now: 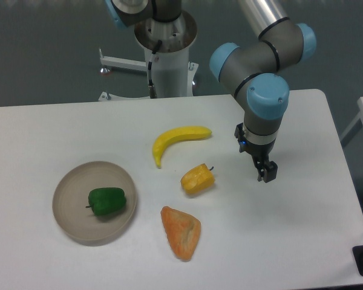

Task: Place the green pepper on the plate

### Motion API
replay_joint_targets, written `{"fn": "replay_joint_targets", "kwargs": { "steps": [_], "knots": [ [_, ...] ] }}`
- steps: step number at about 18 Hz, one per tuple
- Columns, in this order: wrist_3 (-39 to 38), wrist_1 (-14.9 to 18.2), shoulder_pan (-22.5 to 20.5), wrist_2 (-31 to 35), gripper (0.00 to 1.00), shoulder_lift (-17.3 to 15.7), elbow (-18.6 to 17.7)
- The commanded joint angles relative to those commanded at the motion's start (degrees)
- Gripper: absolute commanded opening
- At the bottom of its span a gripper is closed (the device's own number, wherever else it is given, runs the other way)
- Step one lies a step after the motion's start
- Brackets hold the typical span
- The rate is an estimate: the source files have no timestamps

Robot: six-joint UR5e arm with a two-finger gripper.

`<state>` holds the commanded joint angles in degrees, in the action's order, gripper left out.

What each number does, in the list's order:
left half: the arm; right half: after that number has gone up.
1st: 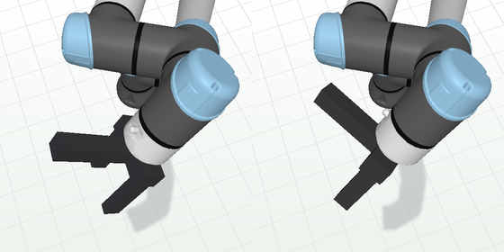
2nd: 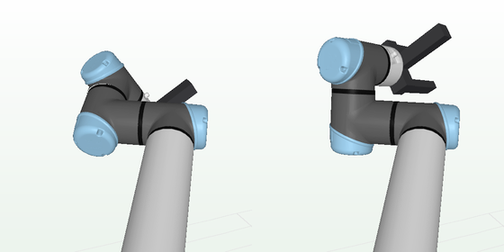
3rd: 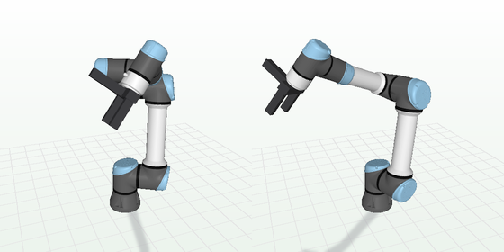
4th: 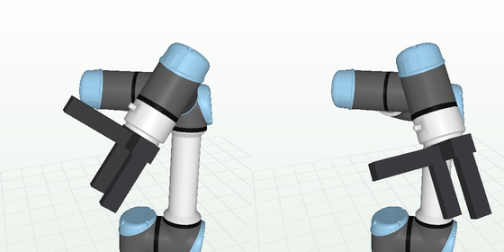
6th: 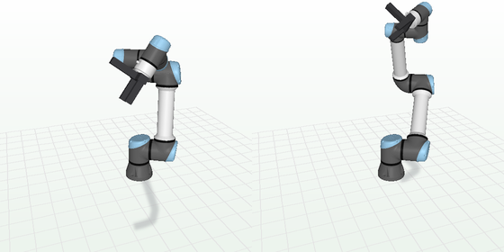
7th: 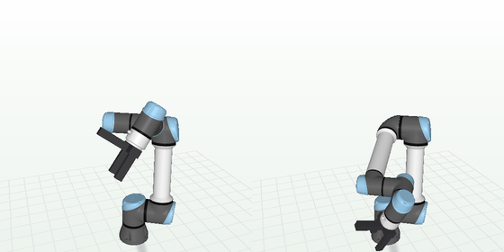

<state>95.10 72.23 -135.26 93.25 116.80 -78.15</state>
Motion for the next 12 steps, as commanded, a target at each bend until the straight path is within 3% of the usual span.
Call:
{"fn": "replay_joint_targets", "kwargs": {
  "steps": [3,12],
  "knots": [
    [-0.35,2.56,0.17,-0.09,1.00,1.14,3.08],
    [-0.88,2.74,0.44,-0.79,1.00,0.88,2.83]
  ]
}}
